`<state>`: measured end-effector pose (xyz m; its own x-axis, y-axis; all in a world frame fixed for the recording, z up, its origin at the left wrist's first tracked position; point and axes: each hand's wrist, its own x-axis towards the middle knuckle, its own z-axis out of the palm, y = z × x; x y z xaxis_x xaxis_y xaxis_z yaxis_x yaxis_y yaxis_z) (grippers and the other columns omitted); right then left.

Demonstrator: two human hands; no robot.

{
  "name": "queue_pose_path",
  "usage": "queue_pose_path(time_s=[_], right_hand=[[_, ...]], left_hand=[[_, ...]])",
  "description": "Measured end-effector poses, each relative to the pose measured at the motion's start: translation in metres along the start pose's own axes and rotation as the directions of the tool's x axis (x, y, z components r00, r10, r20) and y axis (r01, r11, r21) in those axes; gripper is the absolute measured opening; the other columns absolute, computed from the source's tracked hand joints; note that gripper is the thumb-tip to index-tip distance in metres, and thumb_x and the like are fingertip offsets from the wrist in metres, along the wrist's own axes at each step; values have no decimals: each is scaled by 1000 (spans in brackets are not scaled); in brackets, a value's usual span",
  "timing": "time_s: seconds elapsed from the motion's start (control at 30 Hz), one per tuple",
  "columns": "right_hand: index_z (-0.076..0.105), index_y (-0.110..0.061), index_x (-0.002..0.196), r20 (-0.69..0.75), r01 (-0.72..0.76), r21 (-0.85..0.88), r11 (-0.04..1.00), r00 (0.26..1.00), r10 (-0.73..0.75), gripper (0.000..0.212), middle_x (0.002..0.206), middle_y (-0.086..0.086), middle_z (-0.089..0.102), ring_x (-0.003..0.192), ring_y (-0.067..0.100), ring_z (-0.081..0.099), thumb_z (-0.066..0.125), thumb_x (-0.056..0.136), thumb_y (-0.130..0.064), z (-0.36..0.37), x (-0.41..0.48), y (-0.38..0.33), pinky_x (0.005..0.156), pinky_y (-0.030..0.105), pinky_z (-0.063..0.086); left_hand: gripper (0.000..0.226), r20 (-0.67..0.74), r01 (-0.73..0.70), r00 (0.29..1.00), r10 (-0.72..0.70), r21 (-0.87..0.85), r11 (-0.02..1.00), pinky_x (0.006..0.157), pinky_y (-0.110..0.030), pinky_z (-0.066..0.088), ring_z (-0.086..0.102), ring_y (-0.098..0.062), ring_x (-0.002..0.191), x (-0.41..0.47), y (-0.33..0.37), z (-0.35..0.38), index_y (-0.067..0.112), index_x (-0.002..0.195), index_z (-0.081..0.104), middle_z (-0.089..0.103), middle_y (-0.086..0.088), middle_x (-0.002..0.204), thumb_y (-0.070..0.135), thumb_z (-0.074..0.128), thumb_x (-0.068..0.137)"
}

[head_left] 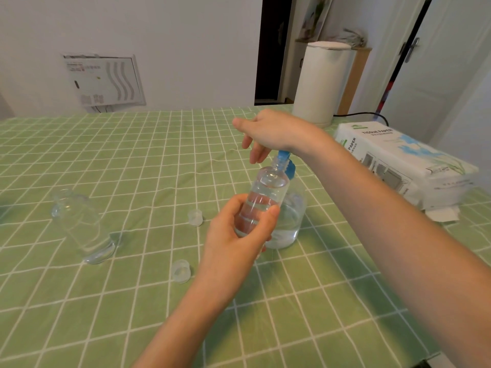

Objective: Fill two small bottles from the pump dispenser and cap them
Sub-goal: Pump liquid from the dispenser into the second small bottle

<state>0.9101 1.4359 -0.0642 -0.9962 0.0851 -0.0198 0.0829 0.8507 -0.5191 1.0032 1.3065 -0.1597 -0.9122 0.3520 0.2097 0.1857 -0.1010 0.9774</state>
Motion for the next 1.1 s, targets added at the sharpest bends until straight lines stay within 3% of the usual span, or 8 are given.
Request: queue_pose_path(time_s=[0.63,1.1], right_hand=[[65,-5,103,-17,14,-28,1000,1000,-14,52,84,11,74,95,27,68,33,99,-45,-5,2,-3,84,32,49],[66,-8,95,21,-12,-25,1000,1000,12,52,81,7,73,93,25,68,34,98,-48,6,0,4,85,33,48]], left_hand=[[36,-7,0,1000,0,-7,1000,54,-11,47,62,-1,62,1,1,0,28,92,66,69,3,79,52,60,66],[28,-12,18,1000,-18,-3,1000,50,-11,45,59,3,57,0,-1,0,25,92,65,66,14,68,43,63,71]])
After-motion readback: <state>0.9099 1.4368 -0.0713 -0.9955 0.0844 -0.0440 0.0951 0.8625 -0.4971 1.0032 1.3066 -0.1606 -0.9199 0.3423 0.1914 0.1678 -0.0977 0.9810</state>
